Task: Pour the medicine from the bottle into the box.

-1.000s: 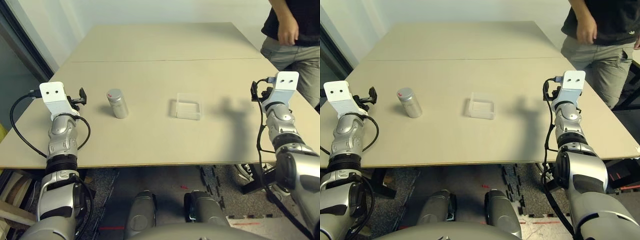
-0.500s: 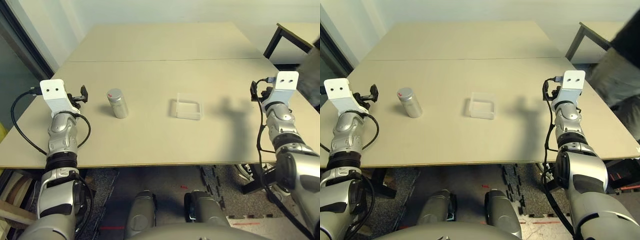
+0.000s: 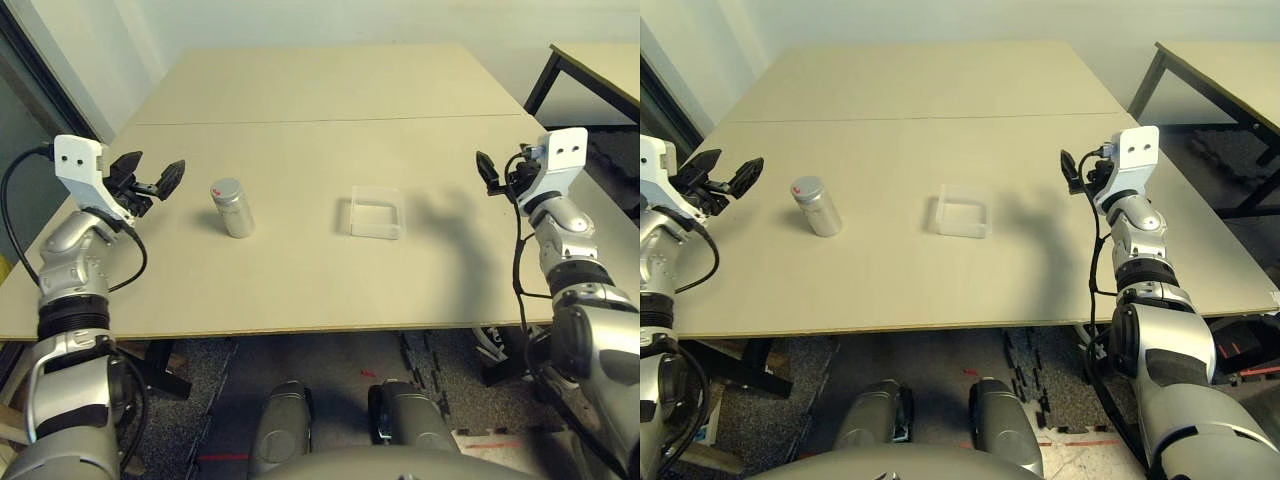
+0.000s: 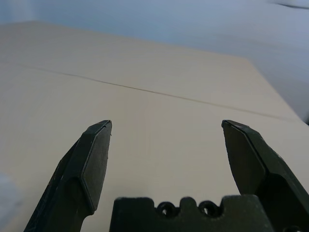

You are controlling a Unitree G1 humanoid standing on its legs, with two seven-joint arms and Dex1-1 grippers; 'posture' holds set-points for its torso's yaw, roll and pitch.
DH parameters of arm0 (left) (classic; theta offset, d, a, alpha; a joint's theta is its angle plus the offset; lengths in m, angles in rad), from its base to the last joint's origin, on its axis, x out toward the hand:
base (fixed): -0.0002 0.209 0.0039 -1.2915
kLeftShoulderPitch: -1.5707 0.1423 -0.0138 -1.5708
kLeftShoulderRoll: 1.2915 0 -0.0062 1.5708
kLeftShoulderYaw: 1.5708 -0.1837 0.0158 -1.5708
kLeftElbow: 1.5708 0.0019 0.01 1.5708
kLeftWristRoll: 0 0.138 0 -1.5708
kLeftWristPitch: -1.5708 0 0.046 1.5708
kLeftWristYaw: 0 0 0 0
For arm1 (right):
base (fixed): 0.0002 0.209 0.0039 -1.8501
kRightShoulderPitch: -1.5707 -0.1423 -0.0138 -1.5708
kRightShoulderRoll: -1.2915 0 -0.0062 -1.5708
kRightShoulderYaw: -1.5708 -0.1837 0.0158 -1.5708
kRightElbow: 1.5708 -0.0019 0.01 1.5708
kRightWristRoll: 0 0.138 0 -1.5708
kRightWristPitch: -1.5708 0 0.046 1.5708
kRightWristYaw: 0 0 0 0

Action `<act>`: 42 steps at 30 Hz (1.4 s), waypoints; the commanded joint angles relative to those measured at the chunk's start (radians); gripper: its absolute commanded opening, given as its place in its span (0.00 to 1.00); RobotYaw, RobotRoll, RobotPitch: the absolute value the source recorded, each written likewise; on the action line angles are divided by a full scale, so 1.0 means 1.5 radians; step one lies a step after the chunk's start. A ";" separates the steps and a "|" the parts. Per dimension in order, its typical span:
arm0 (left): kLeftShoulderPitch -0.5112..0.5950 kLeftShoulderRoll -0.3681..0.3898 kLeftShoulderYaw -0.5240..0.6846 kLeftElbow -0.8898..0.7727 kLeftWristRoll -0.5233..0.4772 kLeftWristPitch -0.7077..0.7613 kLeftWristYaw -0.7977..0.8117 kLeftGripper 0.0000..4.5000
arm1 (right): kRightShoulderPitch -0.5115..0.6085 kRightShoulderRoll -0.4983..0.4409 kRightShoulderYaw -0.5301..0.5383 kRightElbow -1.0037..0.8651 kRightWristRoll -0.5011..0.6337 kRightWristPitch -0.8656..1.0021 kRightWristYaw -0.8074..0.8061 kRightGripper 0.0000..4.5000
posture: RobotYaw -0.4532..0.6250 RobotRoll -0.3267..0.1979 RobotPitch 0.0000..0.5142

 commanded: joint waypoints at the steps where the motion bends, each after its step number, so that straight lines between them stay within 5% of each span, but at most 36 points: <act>1: 0.031 0.019 -0.015 -0.053 -0.034 0.056 -0.084 1.00 | 0.020 -0.012 0.027 -0.075 0.020 0.048 0.098 1.00 | 0.45 0.62 0.06; 7: 0.069 0.033 -0.043 -0.129 -0.078 0.138 -0.204 1.00 | 0.071 -0.047 0.084 -0.251 0.047 0.154 0.255 1.00 | 0.44 0.62 0.07; 15: 0.089 0.045 -0.066 -0.130 -0.063 0.158 -0.268 1.00 | 0.108 -0.079 0.114 -0.399 0.063 0.249 0.310 1.00 | 0.42 0.62 0.09; 28: 0.107 0.050 -0.046 -0.116 -0.063 0.126 -0.263 1.00 | 0.131 -0.085 0.118 -0.433 0.064 0.276 0.312 1.00 | 0.41 0.62 0.09; 42: 0.119 0.046 -0.051 -0.067 -0.014 -0.017 -0.233 1.00 | 0.138 -0.086 0.130 -0.462 0.074 0.299 0.345 1.00 | 0.40 0.62 0.13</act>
